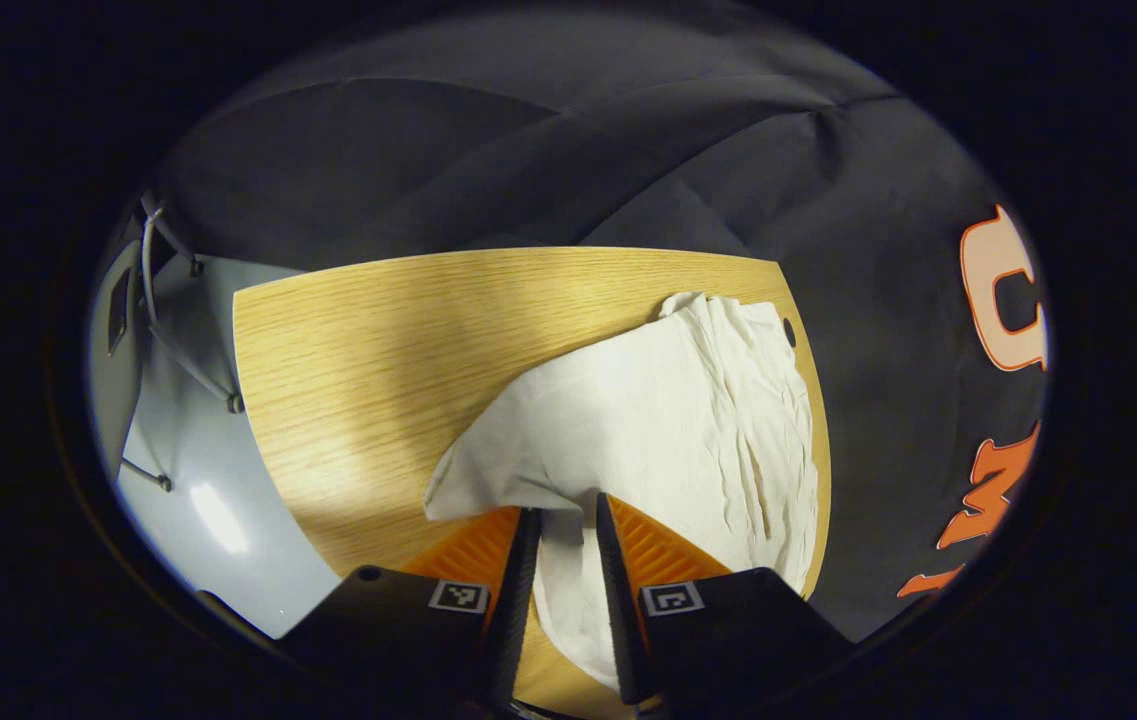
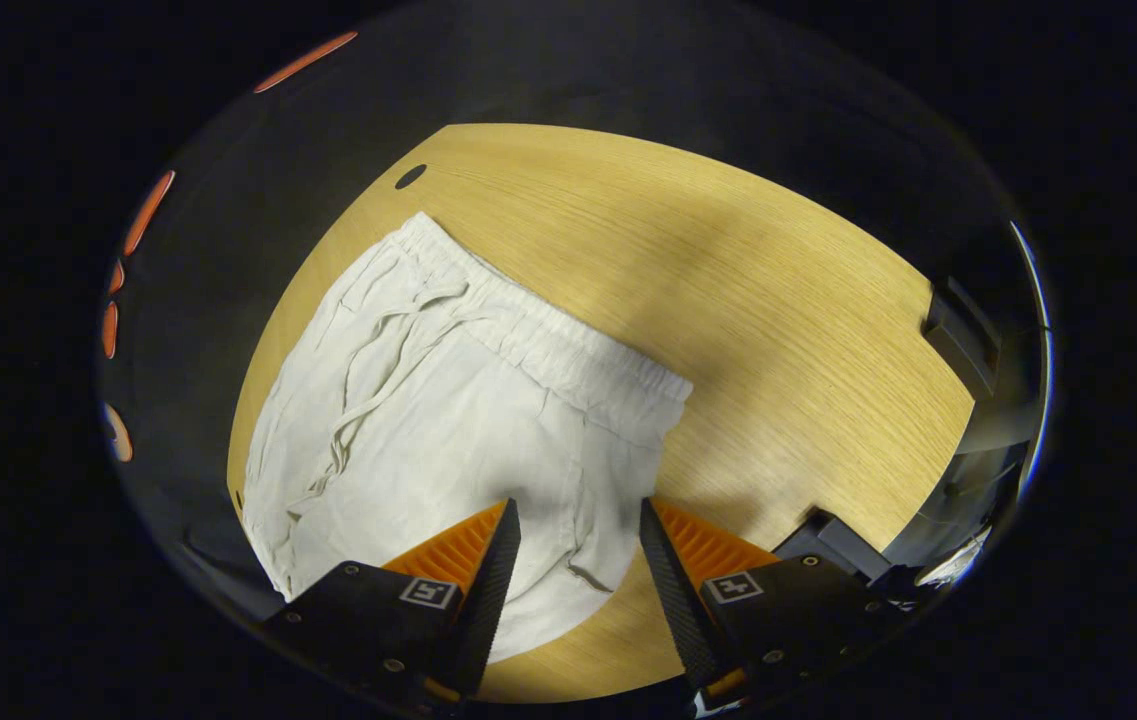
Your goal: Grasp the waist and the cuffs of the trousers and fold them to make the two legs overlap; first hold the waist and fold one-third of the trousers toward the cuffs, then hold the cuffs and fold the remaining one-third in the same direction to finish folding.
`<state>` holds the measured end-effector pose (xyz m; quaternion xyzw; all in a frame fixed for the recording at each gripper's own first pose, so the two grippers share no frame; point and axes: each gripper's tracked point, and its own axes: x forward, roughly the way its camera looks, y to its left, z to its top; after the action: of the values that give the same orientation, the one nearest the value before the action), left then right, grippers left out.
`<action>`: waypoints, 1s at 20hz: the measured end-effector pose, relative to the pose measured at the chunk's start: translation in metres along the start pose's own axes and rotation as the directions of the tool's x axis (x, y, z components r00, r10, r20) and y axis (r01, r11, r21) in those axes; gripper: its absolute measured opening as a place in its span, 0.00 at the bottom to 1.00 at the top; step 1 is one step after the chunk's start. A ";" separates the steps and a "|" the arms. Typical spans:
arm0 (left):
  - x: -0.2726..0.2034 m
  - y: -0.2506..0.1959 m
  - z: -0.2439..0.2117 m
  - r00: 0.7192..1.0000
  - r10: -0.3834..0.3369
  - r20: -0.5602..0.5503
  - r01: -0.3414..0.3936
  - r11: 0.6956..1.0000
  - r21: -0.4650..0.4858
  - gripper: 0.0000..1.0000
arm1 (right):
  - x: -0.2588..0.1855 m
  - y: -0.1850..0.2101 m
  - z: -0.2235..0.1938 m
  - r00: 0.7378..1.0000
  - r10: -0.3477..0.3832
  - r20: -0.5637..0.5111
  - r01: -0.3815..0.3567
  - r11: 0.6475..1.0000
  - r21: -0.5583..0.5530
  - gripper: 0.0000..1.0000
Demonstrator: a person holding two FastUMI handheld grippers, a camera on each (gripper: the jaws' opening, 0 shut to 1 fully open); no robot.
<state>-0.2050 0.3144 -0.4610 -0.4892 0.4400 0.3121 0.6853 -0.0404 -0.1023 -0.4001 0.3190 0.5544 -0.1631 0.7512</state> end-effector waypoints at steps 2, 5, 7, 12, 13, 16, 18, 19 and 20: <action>0.003 0.002 -0.001 1.000 0.000 0.001 0.000 1.000 -0.008 0.29 | 0.003 -0.009 0.002 0.999 -0.047 0.013 0.046 0.999 0.028 0.56; 0.006 0.002 0.001 1.000 -0.005 0.006 0.005 1.000 -0.006 0.11 | 0.007 -0.013 0.007 0.999 -0.032 0.039 0.027 0.992 0.126 0.13; 0.010 -0.003 -0.001 1.000 -0.025 0.004 0.025 1.000 0.001 0.10 | 0.008 -0.009 0.008 0.998 0.039 0.056 -0.051 0.975 0.215 0.02; -0.002 -0.021 0.001 0.996 -0.084 0.023 0.082 0.995 0.053 0.06 | -0.007 -0.005 0.014 0.987 0.111 0.118 -0.135 0.966 0.219 0.01; -0.005 -0.027 0.003 0.994 -0.102 0.030 0.100 0.993 0.063 0.06 | -0.012 -0.003 0.016 0.984 0.130 0.123 -0.154 0.964 0.215 0.01; -0.016 -0.049 0.017 0.985 -0.160 0.064 0.155 0.984 0.084 0.04 | -0.029 0.008 0.035 0.969 0.181 0.170 -0.220 0.944 0.246 0.01; -0.026 -0.067 0.029 0.973 -0.215 0.082 0.203 0.970 0.130 0.05 | -0.036 0.013 0.047 0.962 0.192 0.193 -0.237 0.940 0.245 0.01; -0.030 -0.074 0.031 0.969 -0.236 0.078 0.222 0.963 0.155 0.05 | -0.037 0.015 0.052 0.960 0.194 0.201 -0.240 0.942 0.236 0.00; -0.033 -0.080 0.033 0.967 -0.246 0.068 0.232 0.957 0.177 0.05 | -0.036 0.017 0.054 0.961 0.191 0.200 -0.235 0.945 0.226 0.00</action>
<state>-0.1403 0.3200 -0.3950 -0.4652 0.3712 0.2104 0.7756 -0.0032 -0.1293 -0.3517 0.4529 0.4234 -0.1762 0.7646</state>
